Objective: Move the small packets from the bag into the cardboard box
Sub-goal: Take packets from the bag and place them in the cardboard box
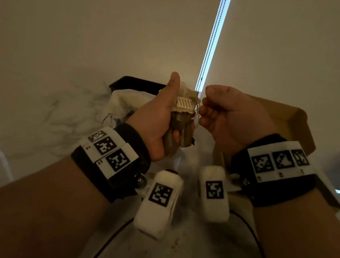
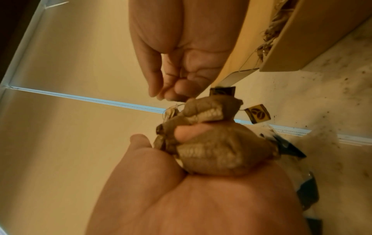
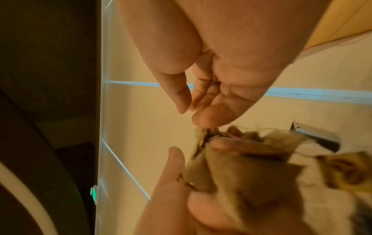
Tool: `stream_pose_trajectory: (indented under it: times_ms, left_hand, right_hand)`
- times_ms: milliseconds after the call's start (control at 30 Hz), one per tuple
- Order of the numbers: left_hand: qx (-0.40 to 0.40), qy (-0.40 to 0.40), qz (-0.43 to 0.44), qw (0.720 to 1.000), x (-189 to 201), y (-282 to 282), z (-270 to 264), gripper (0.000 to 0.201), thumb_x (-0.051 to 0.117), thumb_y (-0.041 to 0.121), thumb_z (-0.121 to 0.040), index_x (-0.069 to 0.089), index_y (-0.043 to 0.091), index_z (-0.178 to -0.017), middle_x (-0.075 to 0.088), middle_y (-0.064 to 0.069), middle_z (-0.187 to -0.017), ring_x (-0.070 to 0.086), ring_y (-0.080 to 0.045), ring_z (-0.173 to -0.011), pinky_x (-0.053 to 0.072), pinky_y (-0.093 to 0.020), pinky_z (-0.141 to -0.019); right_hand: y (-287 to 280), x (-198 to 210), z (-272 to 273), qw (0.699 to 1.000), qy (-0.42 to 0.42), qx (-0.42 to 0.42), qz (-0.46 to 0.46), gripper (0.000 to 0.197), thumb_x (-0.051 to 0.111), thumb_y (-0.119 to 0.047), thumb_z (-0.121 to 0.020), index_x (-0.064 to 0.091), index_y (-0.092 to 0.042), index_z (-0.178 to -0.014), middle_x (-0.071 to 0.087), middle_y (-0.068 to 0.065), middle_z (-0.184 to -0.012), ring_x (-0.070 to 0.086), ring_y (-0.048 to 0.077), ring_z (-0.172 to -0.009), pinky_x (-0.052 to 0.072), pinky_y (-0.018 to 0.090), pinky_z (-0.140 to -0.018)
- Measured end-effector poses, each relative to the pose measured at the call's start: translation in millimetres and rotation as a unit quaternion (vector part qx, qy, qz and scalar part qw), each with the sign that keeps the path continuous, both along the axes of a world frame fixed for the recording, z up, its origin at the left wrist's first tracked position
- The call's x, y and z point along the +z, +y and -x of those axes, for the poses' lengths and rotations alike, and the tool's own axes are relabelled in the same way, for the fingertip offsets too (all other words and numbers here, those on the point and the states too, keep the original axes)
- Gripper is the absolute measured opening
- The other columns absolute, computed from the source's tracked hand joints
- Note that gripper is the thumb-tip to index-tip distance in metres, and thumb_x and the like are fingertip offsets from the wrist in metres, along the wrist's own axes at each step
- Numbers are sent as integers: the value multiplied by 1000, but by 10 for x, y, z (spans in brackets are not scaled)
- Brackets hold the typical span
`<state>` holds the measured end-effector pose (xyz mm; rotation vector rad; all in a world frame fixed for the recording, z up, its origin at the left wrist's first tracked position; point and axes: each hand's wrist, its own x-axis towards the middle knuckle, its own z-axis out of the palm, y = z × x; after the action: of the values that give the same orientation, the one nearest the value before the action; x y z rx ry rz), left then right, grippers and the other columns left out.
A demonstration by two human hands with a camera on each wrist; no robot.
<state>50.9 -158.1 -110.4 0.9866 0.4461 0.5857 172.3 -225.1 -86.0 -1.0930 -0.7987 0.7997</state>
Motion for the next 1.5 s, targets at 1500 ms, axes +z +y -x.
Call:
stream_pose_trajectory:
  times_ms: [1500]
  left_hand:
    - [49,29,-6,998,-95,-159,-108,45,46,43,-102,67,7,-120,63,-9,-85,53,-14,-57,35,-14,-36]
  right_hand:
    - [-107,-218,29,994,-89,-68,13,21,53,-7,-90,60,-13,-71,61,9,-69,56,23,-65,50,33,-56]
